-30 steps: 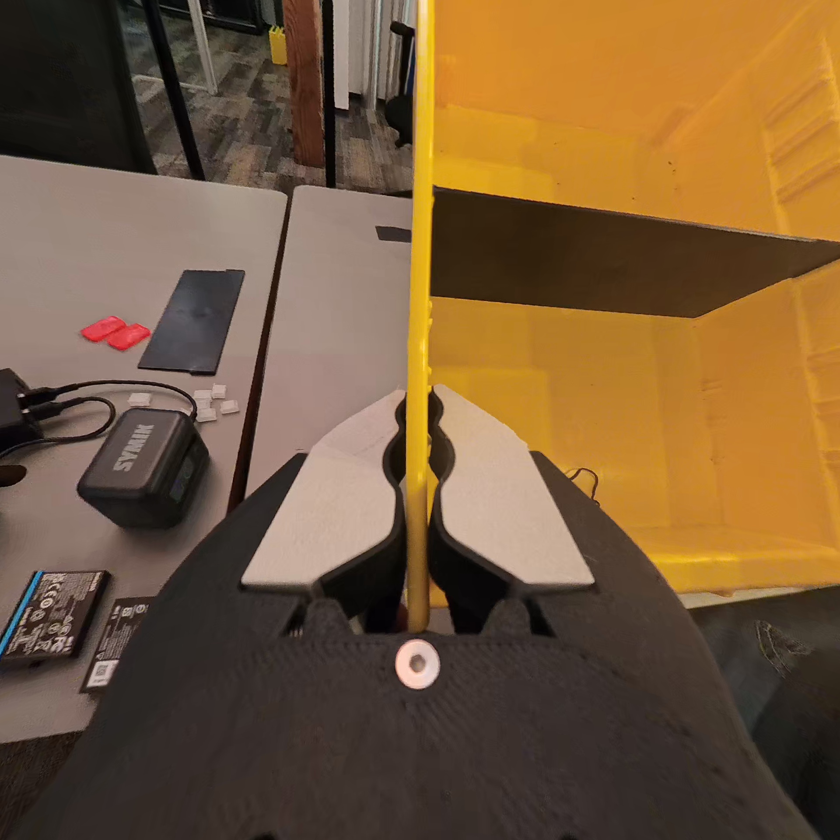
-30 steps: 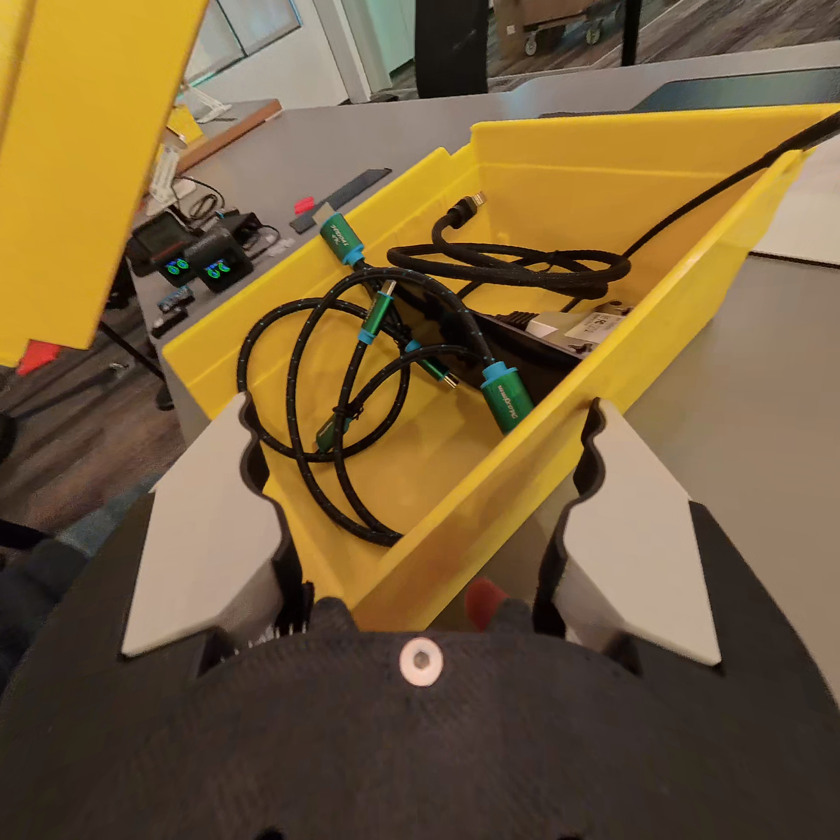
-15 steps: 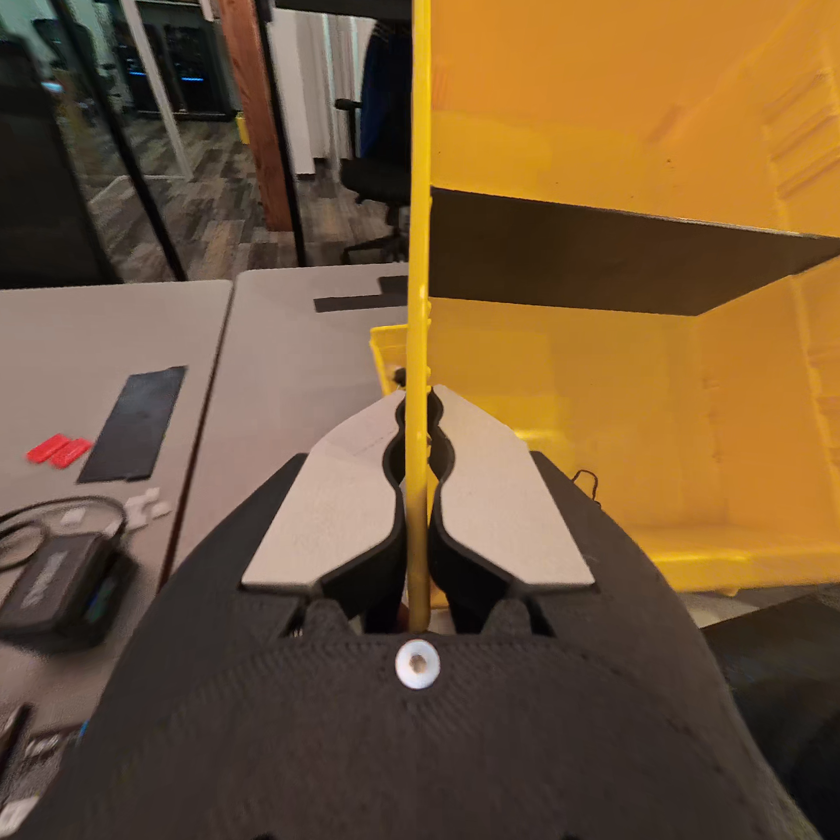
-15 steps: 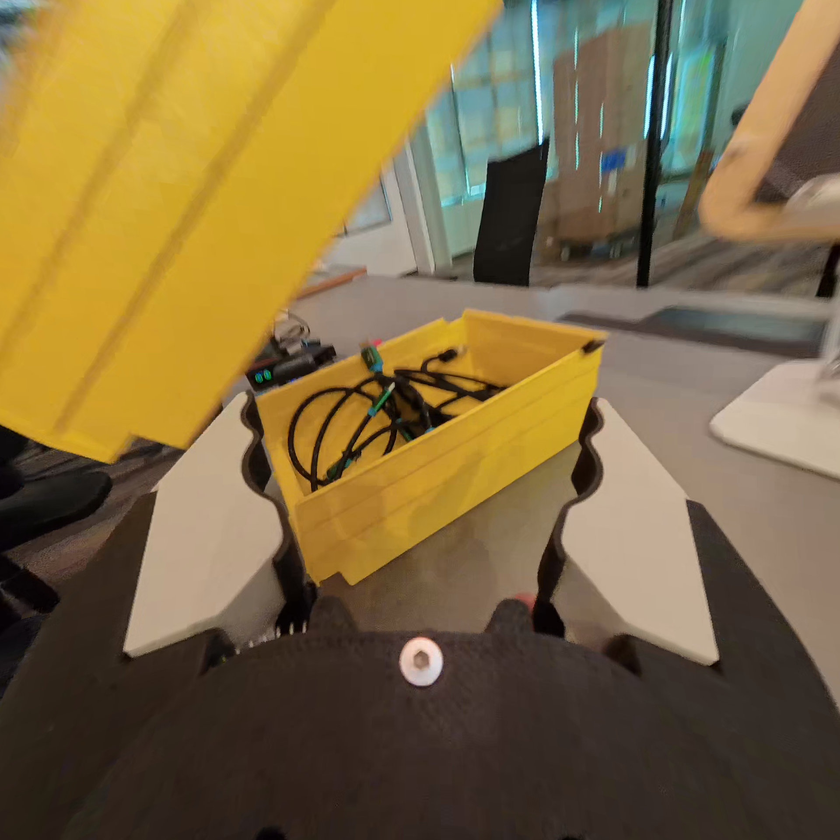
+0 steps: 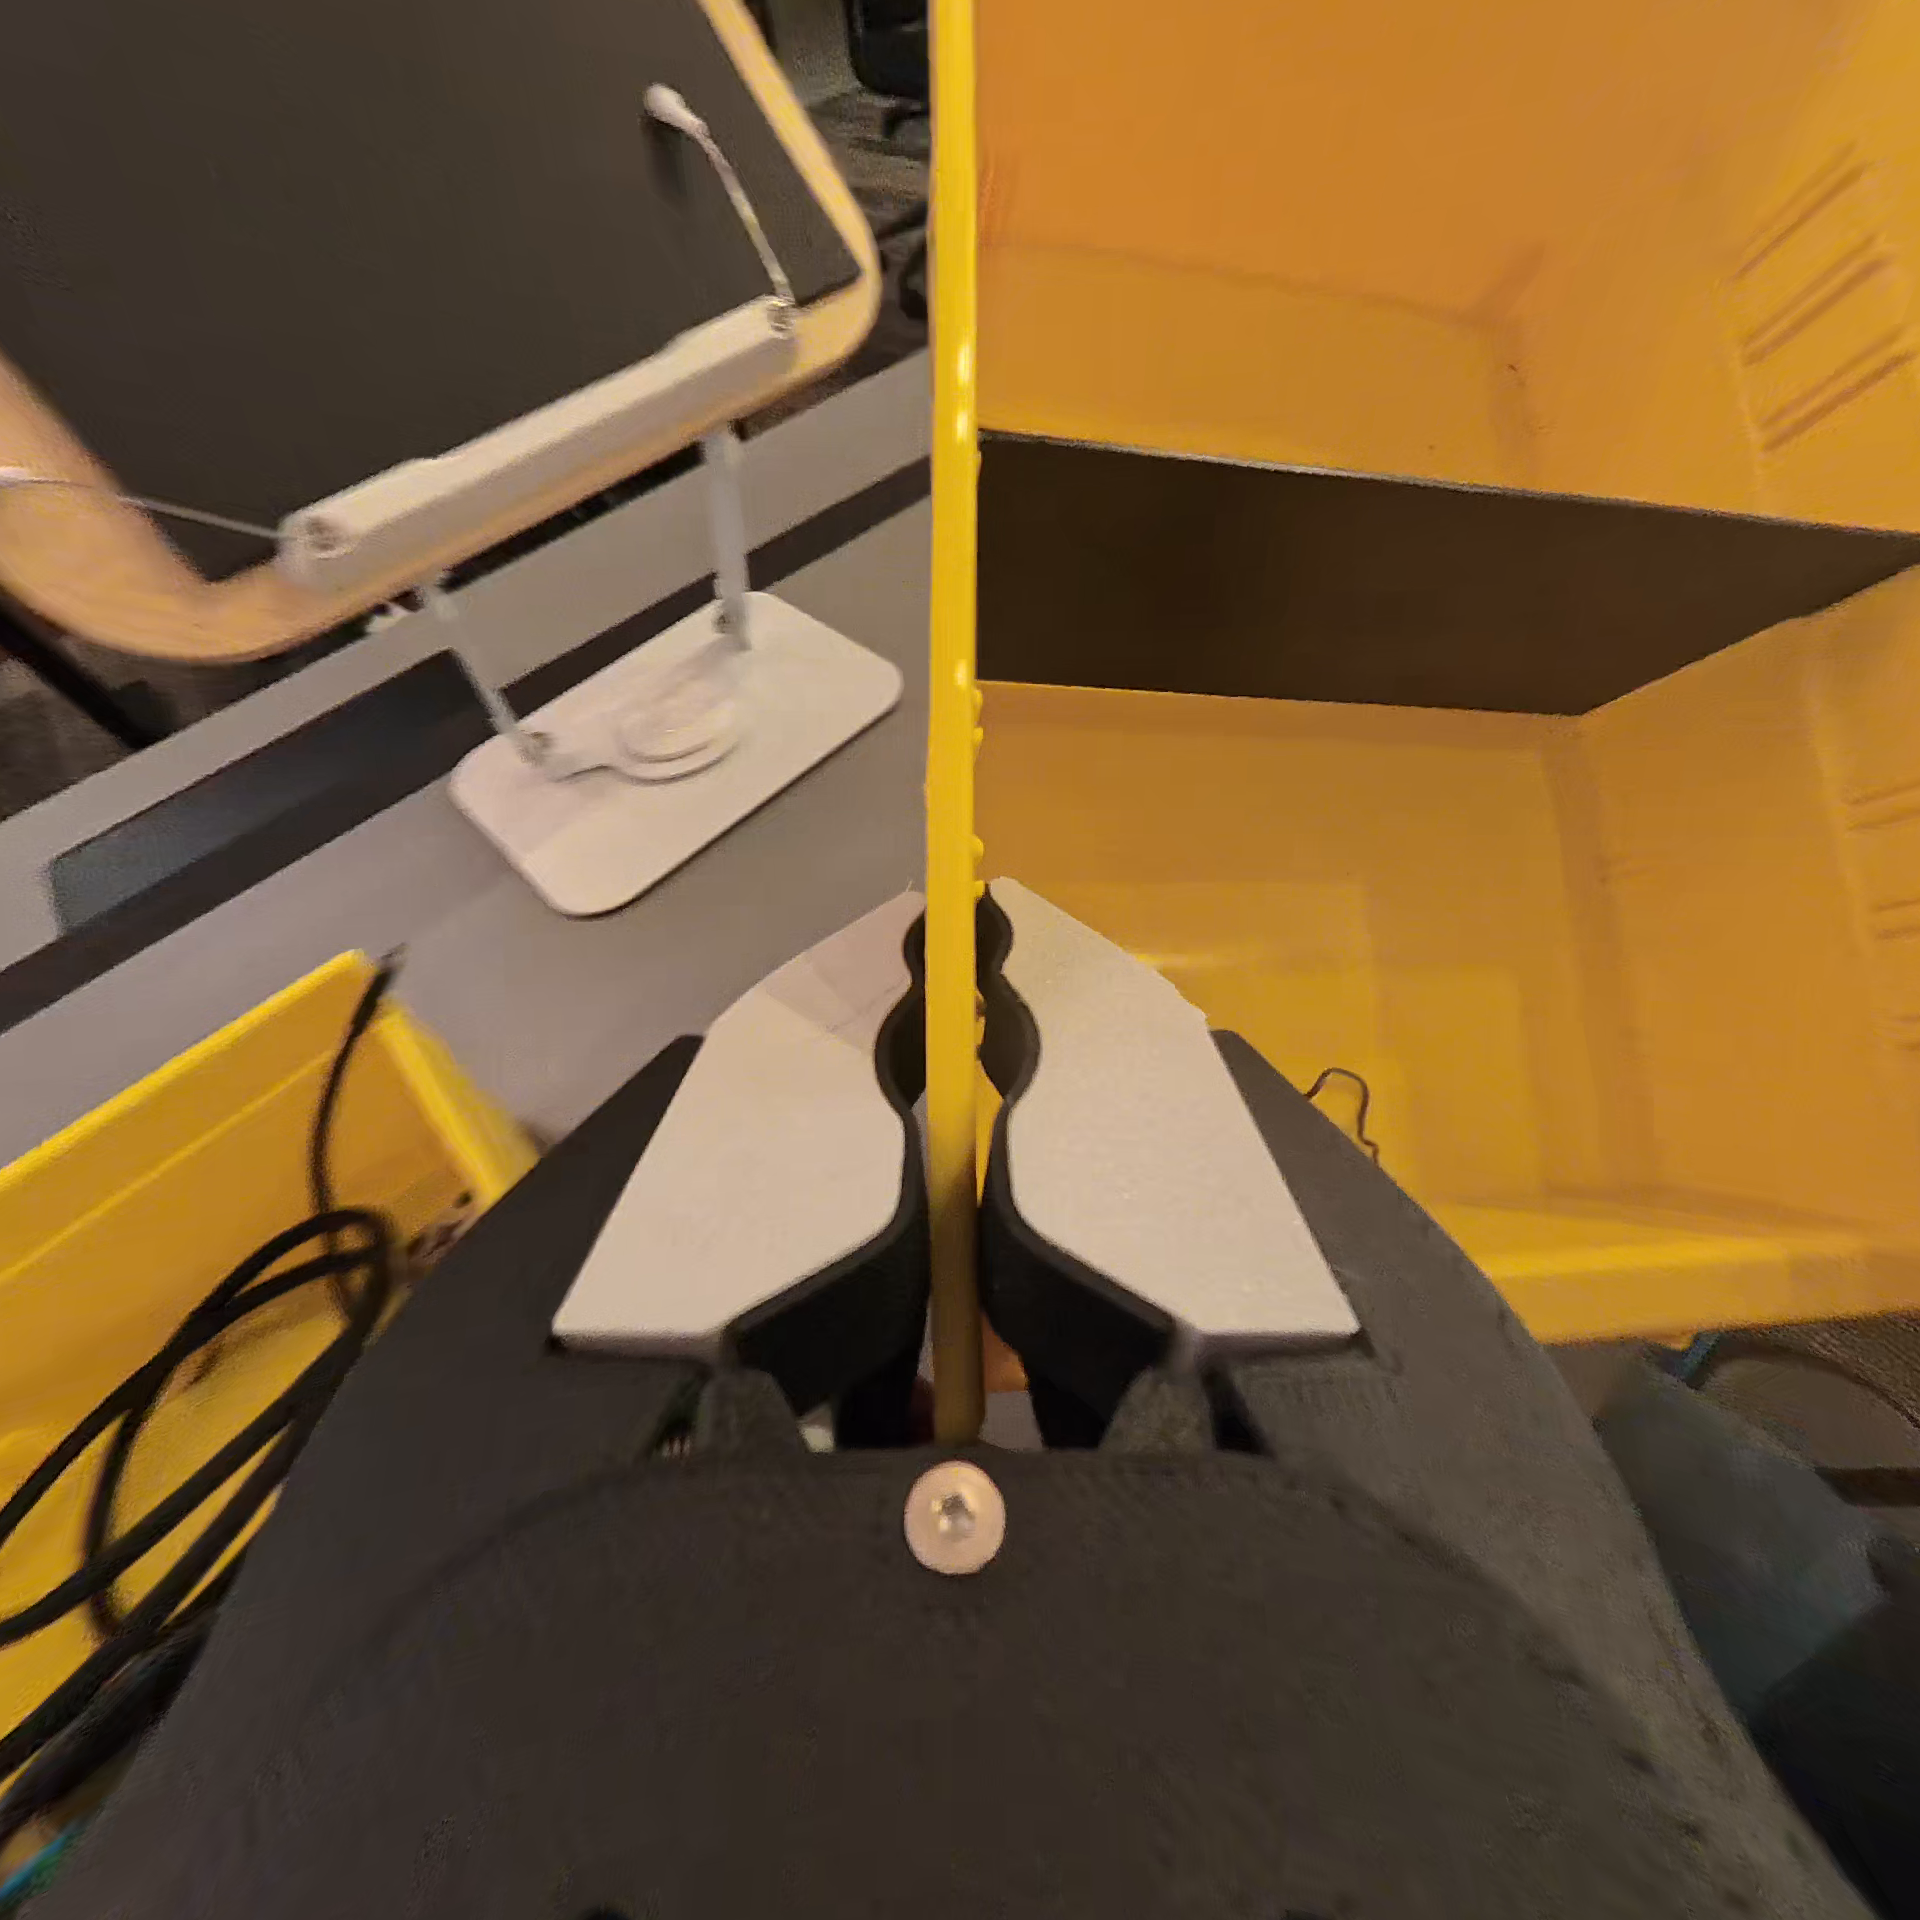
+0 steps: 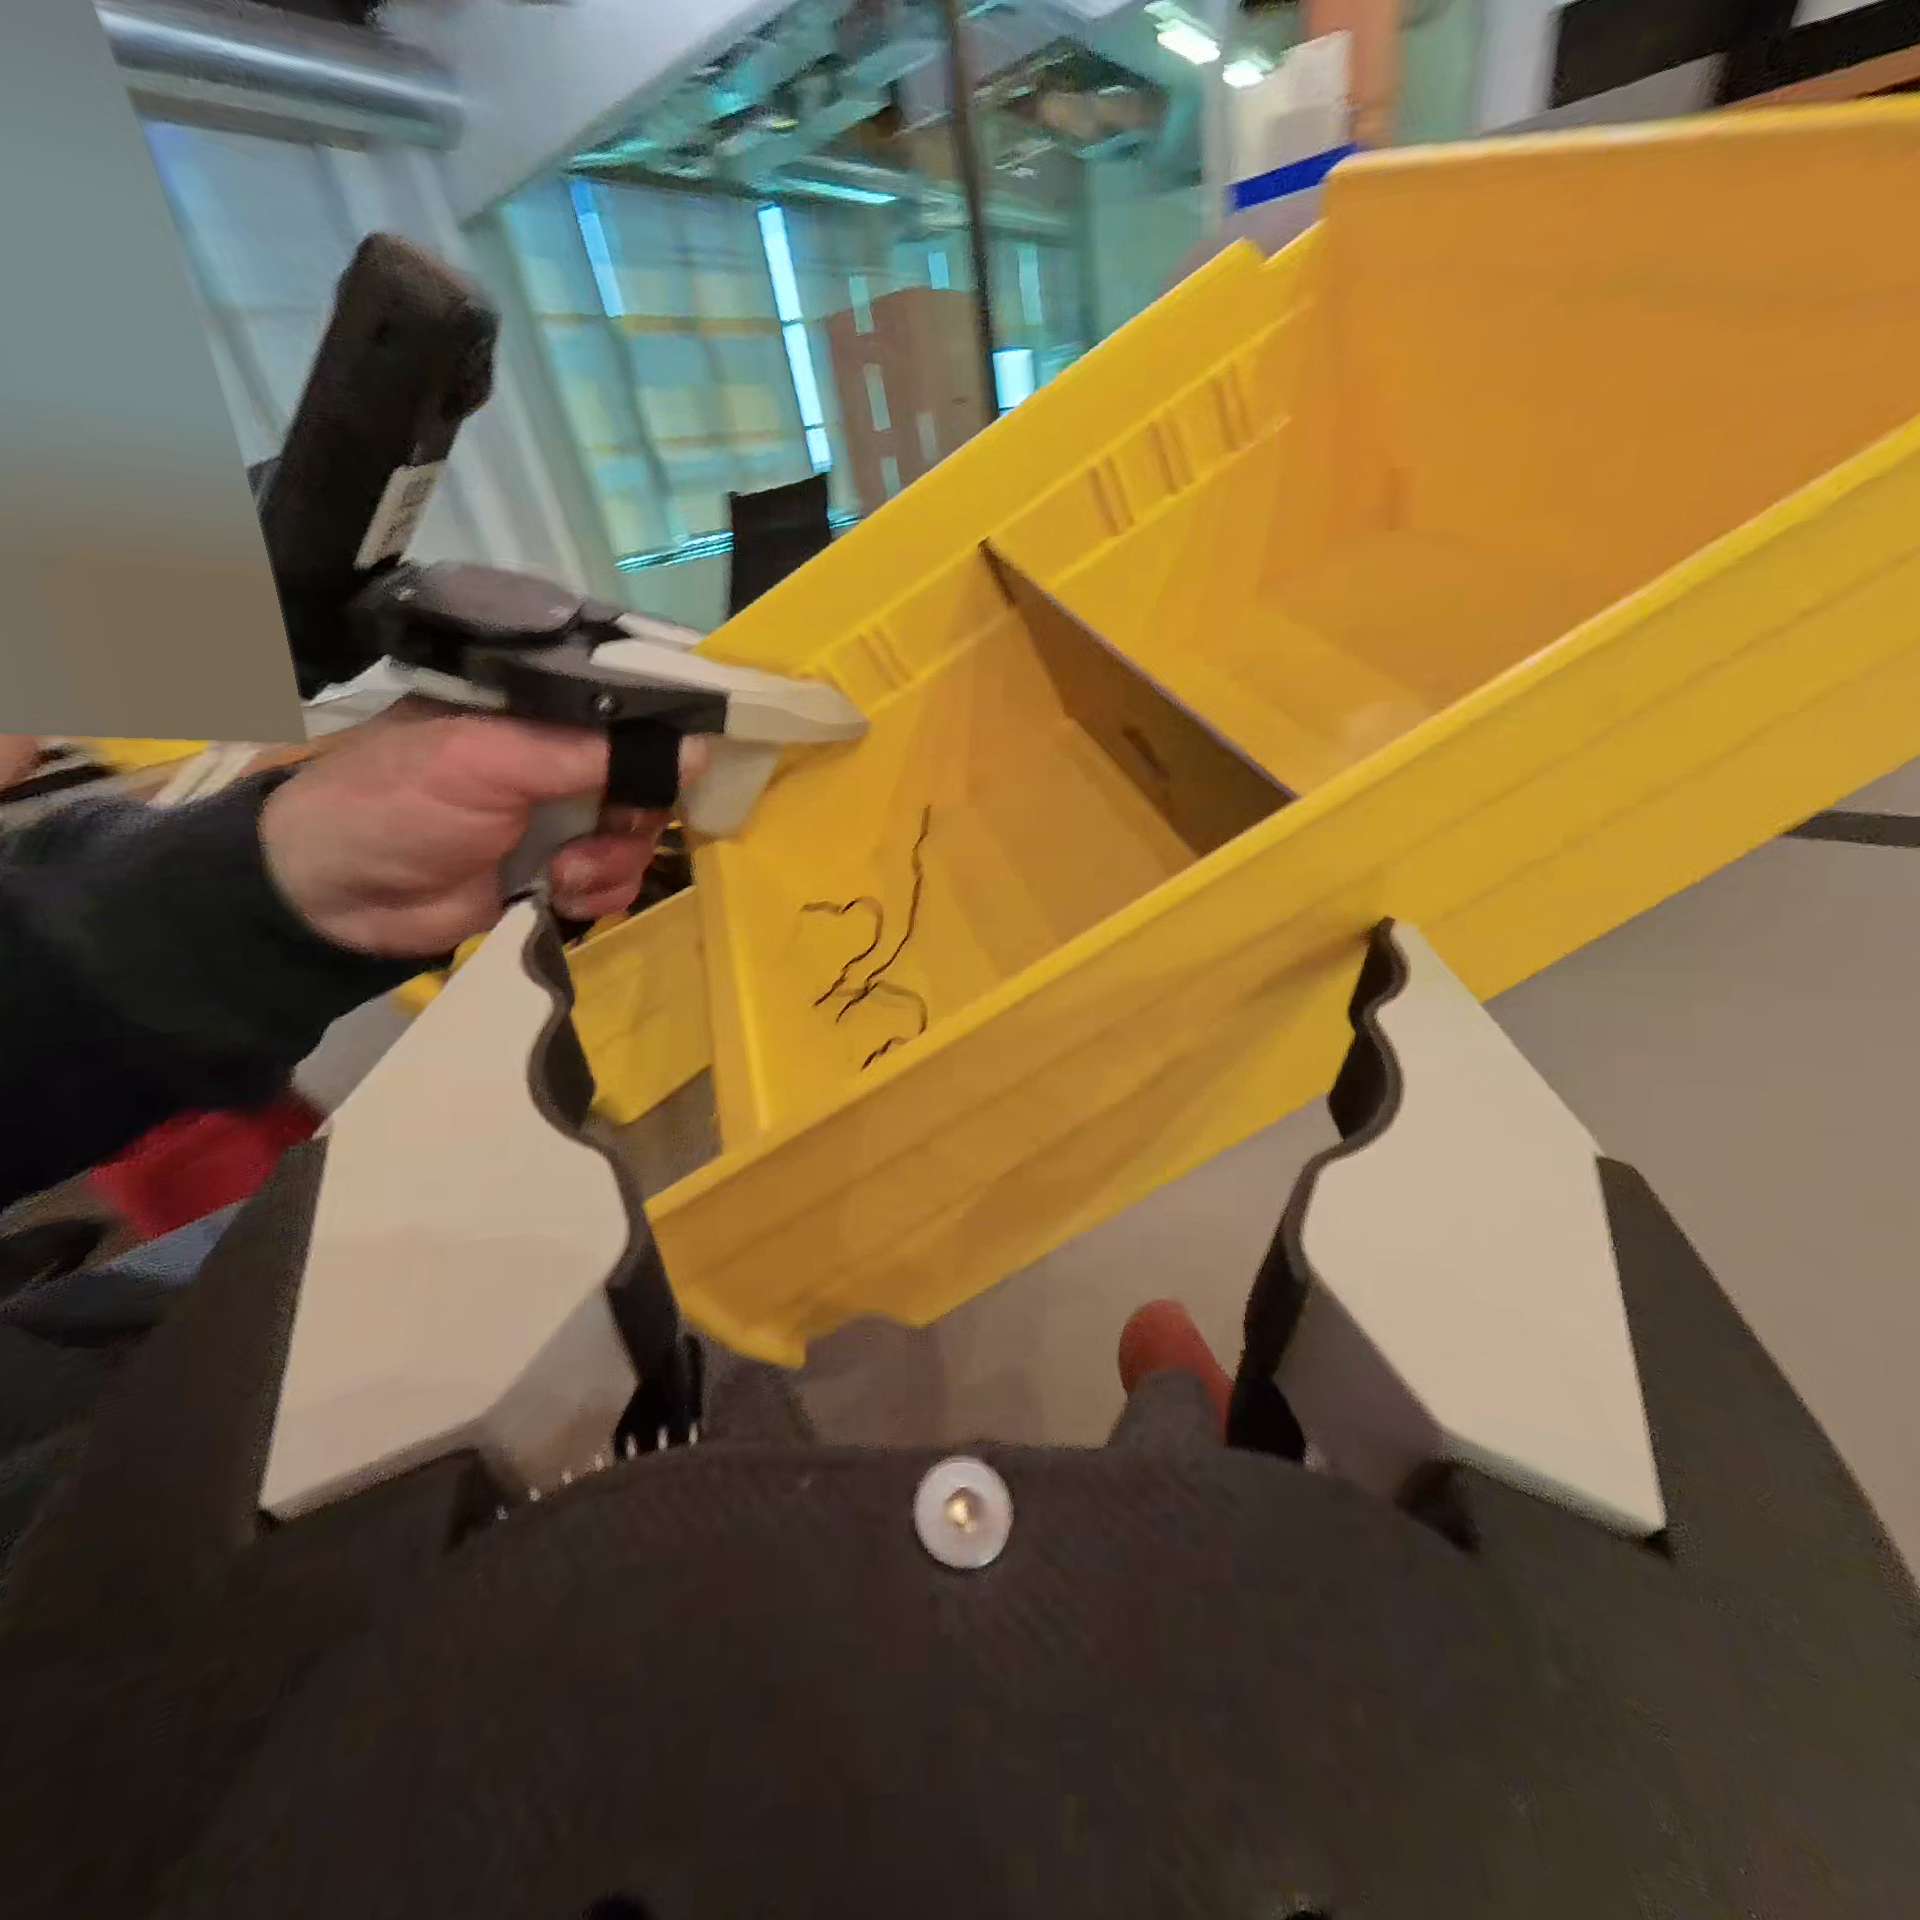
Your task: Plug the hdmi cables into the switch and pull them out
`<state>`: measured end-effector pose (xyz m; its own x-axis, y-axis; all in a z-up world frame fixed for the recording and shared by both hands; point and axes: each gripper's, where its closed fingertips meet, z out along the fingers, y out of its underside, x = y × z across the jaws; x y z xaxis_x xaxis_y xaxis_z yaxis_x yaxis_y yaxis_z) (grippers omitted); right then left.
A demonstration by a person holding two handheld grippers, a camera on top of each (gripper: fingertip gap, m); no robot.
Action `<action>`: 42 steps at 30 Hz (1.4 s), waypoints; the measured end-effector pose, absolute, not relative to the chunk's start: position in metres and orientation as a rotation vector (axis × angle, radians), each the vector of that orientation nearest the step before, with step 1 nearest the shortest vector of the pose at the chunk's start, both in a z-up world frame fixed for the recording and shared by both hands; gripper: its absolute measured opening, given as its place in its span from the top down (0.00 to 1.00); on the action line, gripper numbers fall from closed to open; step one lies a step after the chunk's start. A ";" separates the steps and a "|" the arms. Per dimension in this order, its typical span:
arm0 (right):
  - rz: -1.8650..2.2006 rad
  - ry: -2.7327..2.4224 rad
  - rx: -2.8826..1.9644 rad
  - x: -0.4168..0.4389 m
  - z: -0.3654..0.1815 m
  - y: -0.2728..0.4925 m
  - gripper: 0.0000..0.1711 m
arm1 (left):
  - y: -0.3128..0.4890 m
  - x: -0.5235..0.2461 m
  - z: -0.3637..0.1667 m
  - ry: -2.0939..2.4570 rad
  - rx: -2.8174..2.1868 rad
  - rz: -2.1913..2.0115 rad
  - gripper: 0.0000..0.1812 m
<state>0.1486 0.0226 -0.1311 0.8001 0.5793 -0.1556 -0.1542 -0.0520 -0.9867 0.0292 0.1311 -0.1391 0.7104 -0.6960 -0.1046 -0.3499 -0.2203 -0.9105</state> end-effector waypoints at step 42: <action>-0.334 -0.533 -2.136 0.388 -0.239 0.089 0.88 | 0.126 -0.149 -0.162 0.817 -1.997 0.122 0.67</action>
<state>0.3884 0.0886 -0.2390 0.8715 0.2509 0.4214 0.4886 -0.5178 -0.7023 -0.1494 0.1264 -0.1623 0.7728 -0.4967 -0.3950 -0.5903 -0.3342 -0.7347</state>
